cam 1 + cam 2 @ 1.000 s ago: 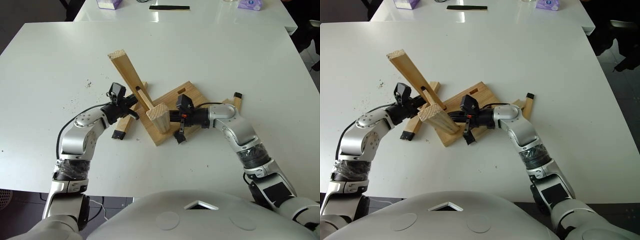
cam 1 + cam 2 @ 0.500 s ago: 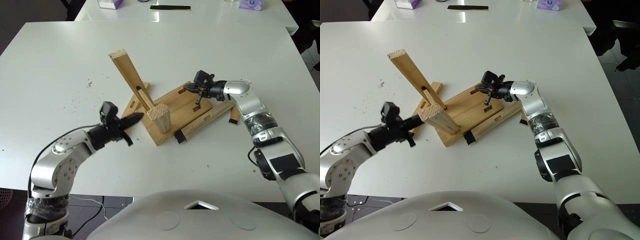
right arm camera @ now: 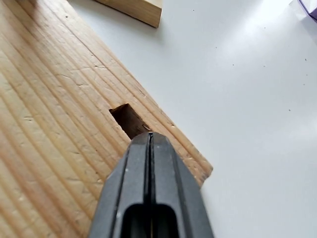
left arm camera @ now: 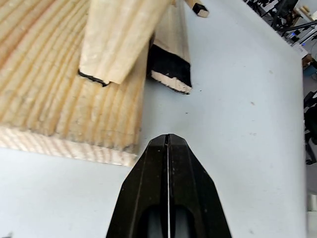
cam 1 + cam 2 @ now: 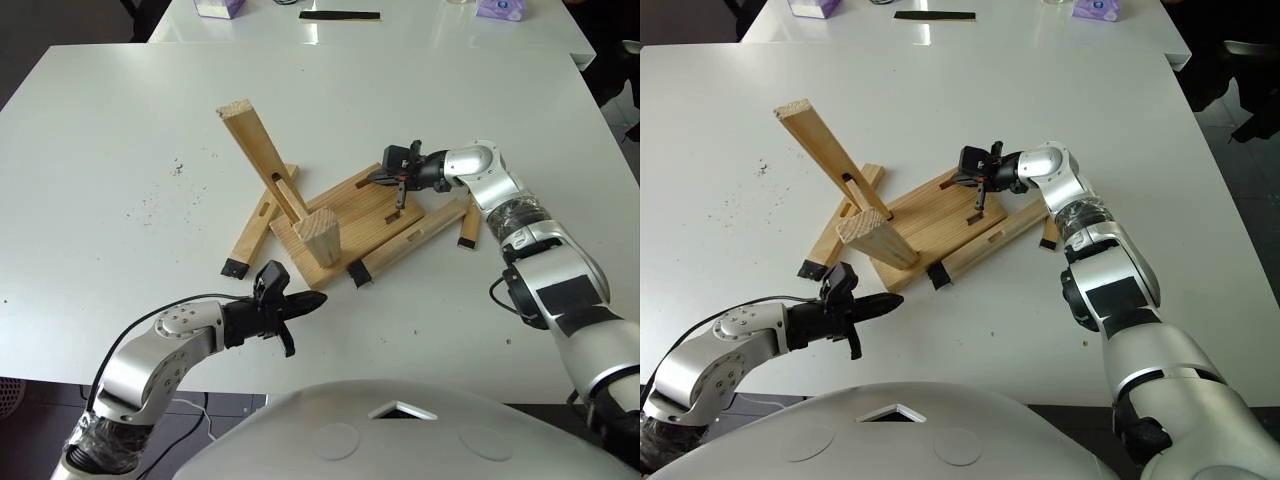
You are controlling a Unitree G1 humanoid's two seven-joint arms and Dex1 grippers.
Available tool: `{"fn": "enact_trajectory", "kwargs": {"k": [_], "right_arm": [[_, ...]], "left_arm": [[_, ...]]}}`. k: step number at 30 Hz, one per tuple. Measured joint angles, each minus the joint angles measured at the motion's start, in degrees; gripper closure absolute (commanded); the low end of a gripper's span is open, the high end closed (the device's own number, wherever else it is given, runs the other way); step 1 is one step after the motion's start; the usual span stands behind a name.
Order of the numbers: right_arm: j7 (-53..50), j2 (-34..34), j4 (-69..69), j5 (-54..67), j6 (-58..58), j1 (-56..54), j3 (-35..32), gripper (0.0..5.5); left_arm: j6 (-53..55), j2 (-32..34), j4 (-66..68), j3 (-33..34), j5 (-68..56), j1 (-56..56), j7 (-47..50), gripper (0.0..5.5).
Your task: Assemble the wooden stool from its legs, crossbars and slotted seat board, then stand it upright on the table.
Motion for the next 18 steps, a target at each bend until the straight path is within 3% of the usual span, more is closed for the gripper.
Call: {"fn": "enact_trajectory", "kwargs": {"k": [9, 18], "right_arm": [[5.0, -1.2, -1.9, -0.5, -1.6, -0.1, 1.2, 5.49], [15.0, -7.1, -13.8, 1.0, -1.4, 5.2, 1.9, 5.49]], "left_arm": [[-1.4, 0.4, 1.8, -1.5, 1.9, -1.6, -0.5, 5.50], [-2.1, -1.9, 6.0, 0.2, 4.1, -7.1, 3.2, 5.50]]}}
